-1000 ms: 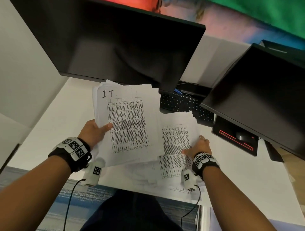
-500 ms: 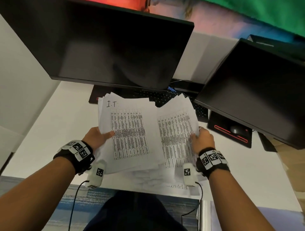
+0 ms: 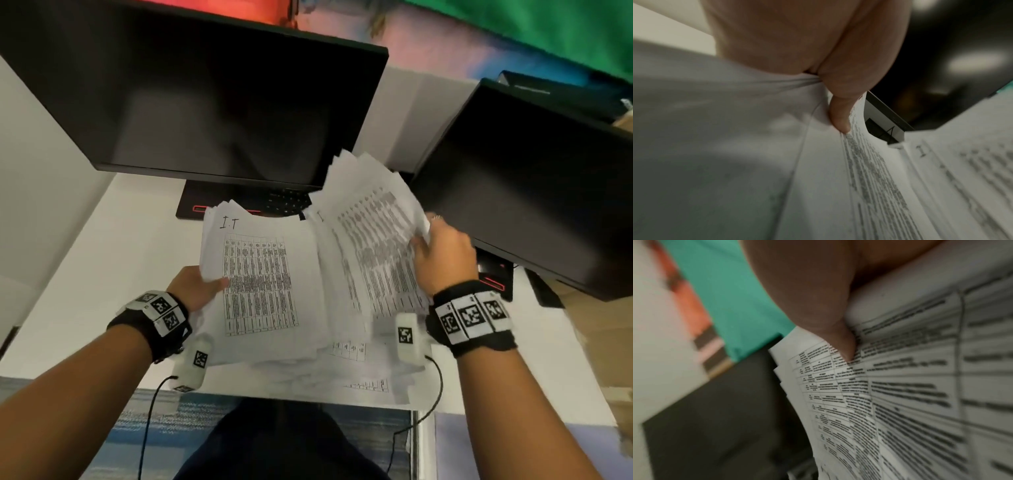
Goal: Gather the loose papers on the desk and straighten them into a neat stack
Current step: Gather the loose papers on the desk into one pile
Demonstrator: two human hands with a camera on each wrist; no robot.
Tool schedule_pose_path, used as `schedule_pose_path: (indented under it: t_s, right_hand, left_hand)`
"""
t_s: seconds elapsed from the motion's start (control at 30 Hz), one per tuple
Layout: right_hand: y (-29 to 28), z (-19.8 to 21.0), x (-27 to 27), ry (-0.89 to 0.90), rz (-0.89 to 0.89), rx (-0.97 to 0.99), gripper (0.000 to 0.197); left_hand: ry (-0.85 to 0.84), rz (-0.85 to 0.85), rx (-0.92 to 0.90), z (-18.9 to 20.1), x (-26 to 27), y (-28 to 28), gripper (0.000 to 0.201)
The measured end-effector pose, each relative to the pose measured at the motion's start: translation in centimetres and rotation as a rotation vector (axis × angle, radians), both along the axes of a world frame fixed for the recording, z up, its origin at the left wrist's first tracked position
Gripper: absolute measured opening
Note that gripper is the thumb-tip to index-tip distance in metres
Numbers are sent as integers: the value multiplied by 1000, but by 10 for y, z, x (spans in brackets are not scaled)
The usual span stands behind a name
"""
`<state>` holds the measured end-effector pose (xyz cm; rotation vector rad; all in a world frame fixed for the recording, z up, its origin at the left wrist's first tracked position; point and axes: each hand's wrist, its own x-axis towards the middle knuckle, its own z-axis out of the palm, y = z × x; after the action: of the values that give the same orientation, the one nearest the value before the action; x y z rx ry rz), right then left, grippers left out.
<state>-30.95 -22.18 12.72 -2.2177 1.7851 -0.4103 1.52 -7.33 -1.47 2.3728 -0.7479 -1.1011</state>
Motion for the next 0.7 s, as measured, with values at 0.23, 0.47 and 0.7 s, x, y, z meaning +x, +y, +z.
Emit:
schedule_pose_path:
  t_s: [0.23,0.47,0.7]
  right_hand:
    - [-2,66,7,-238,9,-230,16]
    - [-6,27,3,-562,-106,11,18]
    - [-16,-81,34,-577,-191,545,33]
  left_hand:
    - [-2,-28,-6,-2,-26,-8,24]
    - [28,-26,-79,3,-40,1,9]
    - [445,351,-150,-3,-27,-6,70]
